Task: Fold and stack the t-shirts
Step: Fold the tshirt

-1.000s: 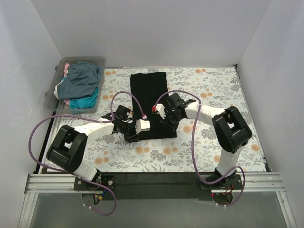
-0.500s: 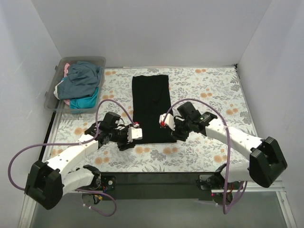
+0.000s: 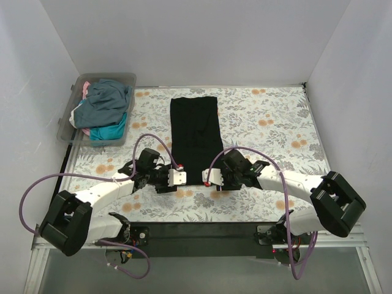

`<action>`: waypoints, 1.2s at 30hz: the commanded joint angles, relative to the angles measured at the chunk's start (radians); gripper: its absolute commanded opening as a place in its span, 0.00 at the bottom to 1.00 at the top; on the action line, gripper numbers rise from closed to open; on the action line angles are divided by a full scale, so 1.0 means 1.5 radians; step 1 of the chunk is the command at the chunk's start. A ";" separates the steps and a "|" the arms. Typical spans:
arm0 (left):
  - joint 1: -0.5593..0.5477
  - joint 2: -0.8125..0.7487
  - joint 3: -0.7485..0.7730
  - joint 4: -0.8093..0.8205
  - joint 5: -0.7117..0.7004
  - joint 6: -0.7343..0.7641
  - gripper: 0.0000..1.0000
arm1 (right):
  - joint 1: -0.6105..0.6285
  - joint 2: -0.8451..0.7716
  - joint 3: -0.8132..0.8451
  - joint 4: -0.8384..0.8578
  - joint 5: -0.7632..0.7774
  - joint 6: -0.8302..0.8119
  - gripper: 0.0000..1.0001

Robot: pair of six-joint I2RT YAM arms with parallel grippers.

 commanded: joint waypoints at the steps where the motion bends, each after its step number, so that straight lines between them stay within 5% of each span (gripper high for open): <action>1: -0.006 0.005 -0.021 0.047 -0.008 0.032 0.52 | 0.004 0.005 -0.009 0.058 0.020 -0.022 0.46; 9: -0.012 0.058 -0.033 0.091 -0.028 0.042 0.52 | 0.007 -0.001 -0.025 0.070 0.029 -0.026 0.45; 18: -0.014 0.074 -0.026 0.078 -0.030 0.051 0.23 | 0.008 -0.066 -0.022 0.040 -0.001 -0.043 0.49; 29: -0.014 0.071 -0.031 0.073 -0.028 0.038 0.18 | 0.007 0.046 -0.014 0.068 -0.040 -0.029 0.46; 36: -0.014 0.046 -0.027 0.053 -0.015 0.037 0.02 | 0.007 0.056 -0.023 0.057 -0.042 -0.016 0.01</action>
